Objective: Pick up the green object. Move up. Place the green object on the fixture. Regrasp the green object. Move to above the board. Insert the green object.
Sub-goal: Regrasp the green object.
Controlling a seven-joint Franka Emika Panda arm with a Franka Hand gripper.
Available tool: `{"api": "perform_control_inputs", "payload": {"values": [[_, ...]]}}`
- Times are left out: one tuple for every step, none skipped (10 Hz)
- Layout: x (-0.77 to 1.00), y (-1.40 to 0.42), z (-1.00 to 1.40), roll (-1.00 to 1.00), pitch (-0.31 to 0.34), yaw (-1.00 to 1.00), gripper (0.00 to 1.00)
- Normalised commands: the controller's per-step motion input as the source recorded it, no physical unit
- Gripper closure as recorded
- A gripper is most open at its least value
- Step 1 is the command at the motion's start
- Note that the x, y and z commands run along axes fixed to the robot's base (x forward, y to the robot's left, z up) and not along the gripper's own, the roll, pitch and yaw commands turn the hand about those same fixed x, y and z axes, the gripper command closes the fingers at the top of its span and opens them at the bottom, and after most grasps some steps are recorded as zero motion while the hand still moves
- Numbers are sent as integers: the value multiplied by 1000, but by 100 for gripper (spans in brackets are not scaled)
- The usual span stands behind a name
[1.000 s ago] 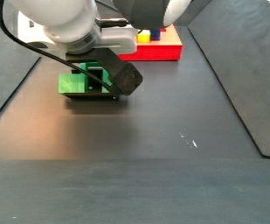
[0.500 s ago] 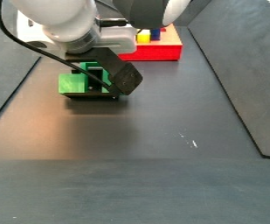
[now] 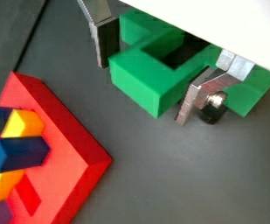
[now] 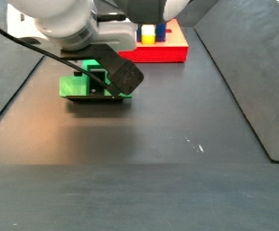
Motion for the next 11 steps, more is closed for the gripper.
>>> {"api": "perform_control_inputs", "payload": {"values": [[0,300,354,-577,0,0,0],[-37,269,466,-474,0,0,0],[-89,146,649,-160,0,46,0],[-183,-26,731,354,31,106,0],[-240,-183,717,800,66,126,0],[-360,-251,574,1000,29,131,0],[-389,-297,300,1000,26,140,0],[-423,-286,186,1000,23,131,0],[-397,-243,57,1000,29,91,0],[-297,-331,0,1000,0,60,0],[0,-446,-9,1000,6,0,0]]}}
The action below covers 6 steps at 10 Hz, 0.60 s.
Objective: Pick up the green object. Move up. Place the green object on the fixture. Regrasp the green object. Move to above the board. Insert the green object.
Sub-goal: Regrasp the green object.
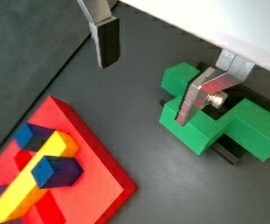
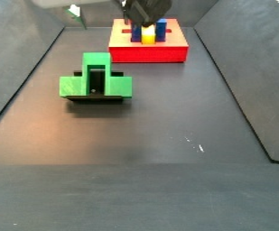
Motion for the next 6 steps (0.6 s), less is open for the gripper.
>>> {"api": "perform_control_inputs", "payload": {"values": [[300,-420,0,1000,114,0,0],[411,-320,0,1000,234,-11,0],[446,-237,0,1000,309,-34,0],[520,-157,0,1000,357,-29,0],[597,-74,0,1000,437,-9,0],[557,-37,0,1000,500,-17,0]]}}
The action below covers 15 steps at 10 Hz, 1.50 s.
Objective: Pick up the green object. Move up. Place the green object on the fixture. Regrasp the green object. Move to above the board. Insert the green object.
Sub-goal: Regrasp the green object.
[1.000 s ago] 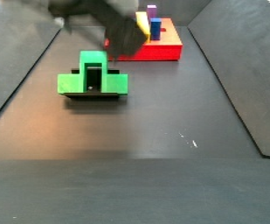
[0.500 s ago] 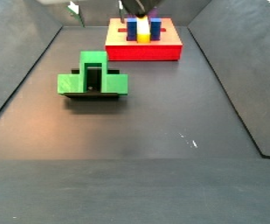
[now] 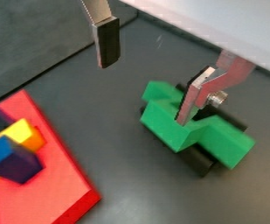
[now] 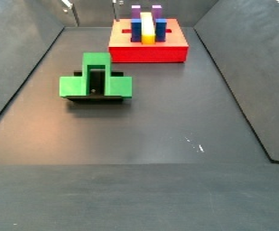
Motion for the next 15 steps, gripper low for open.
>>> {"api": "perform_control_inputs", "payload": {"values": [[543,0,-3,1000,503,-54,0],[614,-51,-111,923,420,-114,0],[697,-197,-174,731,277,-117,0],[611,-271,-271,591,89,-63,0],[454,-303,-337,446,-37,0,0],[160,-351,-429,489,-291,34,0],[146,-329,-371,734,-354,43,0],[126,-251,-303,754,-423,86,0],[180,-171,-234,766,-469,126,0],[243,-100,-126,894,-429,151,0],[403,-11,-51,1000,-317,137,0],[509,0,-40,1000,-151,137,0],[666,49,-123,1000,0,103,0],[637,186,-49,1000,94,0,0],[429,206,-26,1000,209,-29,0]]}}
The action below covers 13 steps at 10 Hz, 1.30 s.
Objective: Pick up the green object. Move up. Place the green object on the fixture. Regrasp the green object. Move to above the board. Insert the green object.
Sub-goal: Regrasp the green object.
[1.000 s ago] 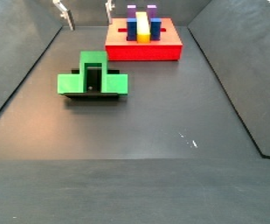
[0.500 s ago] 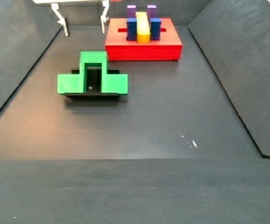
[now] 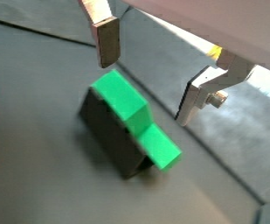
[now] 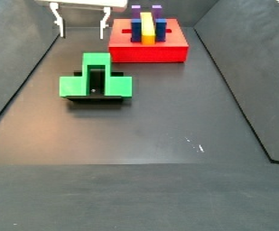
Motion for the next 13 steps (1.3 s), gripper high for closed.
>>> {"api": "perform_control_inputs", "payload": {"values": [[117,243,-6,1000,226,-143,0],[0,217,0,1000,297,-166,0],[-283,123,0,900,234,-220,0],[-483,37,40,754,103,-217,0],[-831,0,51,951,77,-214,0],[-671,0,200,894,91,-69,0],[0,0,166,491,80,14,0],[343,0,0,51,23,146,0],[523,126,-277,-386,63,166,0],[580,186,-486,-617,157,94,0],[526,234,-340,-786,163,91,0],[317,331,-66,-1000,180,103,0],[194,257,71,-754,237,63,0]]}}
